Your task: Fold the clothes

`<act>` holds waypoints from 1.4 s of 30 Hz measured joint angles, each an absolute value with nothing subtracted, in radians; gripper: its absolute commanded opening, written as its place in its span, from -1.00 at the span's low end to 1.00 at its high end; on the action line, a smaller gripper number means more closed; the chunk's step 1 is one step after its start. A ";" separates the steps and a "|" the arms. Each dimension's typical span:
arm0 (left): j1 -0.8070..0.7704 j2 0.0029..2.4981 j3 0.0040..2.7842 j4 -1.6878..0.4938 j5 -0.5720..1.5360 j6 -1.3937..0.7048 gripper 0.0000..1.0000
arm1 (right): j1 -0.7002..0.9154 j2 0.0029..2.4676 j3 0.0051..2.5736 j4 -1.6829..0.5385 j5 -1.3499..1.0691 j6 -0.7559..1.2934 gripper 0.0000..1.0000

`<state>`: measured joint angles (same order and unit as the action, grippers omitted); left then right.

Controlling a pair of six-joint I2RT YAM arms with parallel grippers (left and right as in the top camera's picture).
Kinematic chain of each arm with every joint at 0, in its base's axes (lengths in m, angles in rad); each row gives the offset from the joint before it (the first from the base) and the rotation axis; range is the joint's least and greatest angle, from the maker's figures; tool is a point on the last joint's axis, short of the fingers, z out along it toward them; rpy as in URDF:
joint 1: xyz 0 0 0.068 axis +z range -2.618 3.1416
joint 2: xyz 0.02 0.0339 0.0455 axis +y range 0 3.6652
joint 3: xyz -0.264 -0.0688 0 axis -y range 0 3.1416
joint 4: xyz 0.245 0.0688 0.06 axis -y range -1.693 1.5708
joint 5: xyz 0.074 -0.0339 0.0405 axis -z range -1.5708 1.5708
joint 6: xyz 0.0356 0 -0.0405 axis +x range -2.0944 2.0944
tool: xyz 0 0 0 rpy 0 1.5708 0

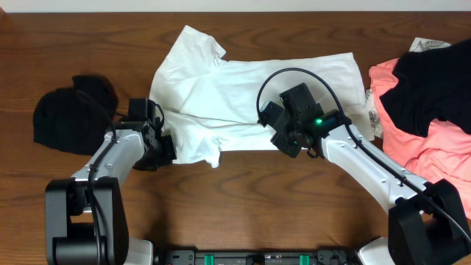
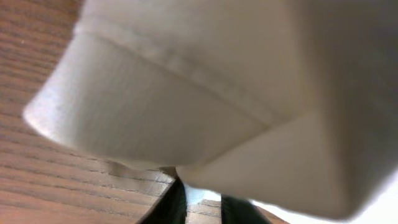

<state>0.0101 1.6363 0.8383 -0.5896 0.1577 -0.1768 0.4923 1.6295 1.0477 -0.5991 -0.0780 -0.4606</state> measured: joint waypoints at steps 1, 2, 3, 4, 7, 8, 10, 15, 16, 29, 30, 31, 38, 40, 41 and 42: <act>0.010 1.636 0.838 -0.589 0.159 -0.178 -0.88 | 0.492 1.629 1.048 -0.599 -0.078 -0.460 -0.06; 0.010 1.636 0.838 -0.590 0.158 -0.178 -0.88 | 0.492 1.629 1.048 -0.599 -0.078 -0.458 -0.07; 0.010 1.636 0.838 -0.590 0.159 -0.176 -0.88 | 0.492 1.629 1.048 -0.599 -0.077 -0.456 -0.07; 0.010 1.636 0.838 -0.590 0.159 -0.176 -0.88 | 0.492 1.629 1.048 -0.599 -0.077 -0.456 -0.07; 0.010 1.636 0.838 -0.590 0.159 -0.175 -0.88 | 0.492 1.629 1.048 -0.599 -0.077 -0.455 -0.09; 0.010 1.634 0.838 -0.590 0.159 -0.175 -0.88 | 0.492 1.629 1.048 -0.600 -0.077 -0.454 -0.09; 0.010 1.623 0.838 -0.597 0.159 -0.175 -0.89 | 0.492 1.629 1.048 -0.600 -0.077 -0.453 -0.10; 0.010 1.505 0.838 -0.649 0.163 -0.175 -0.88 | 0.490 1.629 1.048 -0.601 -0.076 -0.453 -0.14; 0.010 1.467 0.839 -0.654 0.166 -0.175 -0.88 | 0.489 1.629 1.048 -0.600 -0.074 -0.453 -0.17; 0.010 1.224 0.850 -0.425 0.177 -0.191 -0.88 | 0.488 1.629 1.048 -0.563 -0.009 -0.345 -0.34; 0.010 1.232 0.850 -0.402 0.177 -0.198 -0.88 | 0.488 1.629 1.048 -0.556 -0.003 -0.331 -0.34; 0.010 1.240 0.850 -0.380 0.177 -0.206 -0.88 | 0.488 1.628 1.048 -0.552 0.000 -0.323 -0.34; 0.010 1.336 0.850 -0.176 0.207 -0.245 -0.88 | 0.488 1.580 1.047 -0.522 0.017 -0.286 -0.26; 0.010 1.366 0.850 -0.105 0.229 -0.261 -0.88 | 0.488 1.565 1.047 -0.517 0.019 -0.278 -0.22; 0.010 1.379 0.850 -0.082 0.238 -0.272 -0.88 | 0.488 1.560 1.047 -0.516 0.020 -0.274 -0.23; 0.010 1.391 0.850 -0.068 0.248 -0.284 -0.88 | 0.488 1.556 1.047 -0.516 0.022 -0.269 -0.22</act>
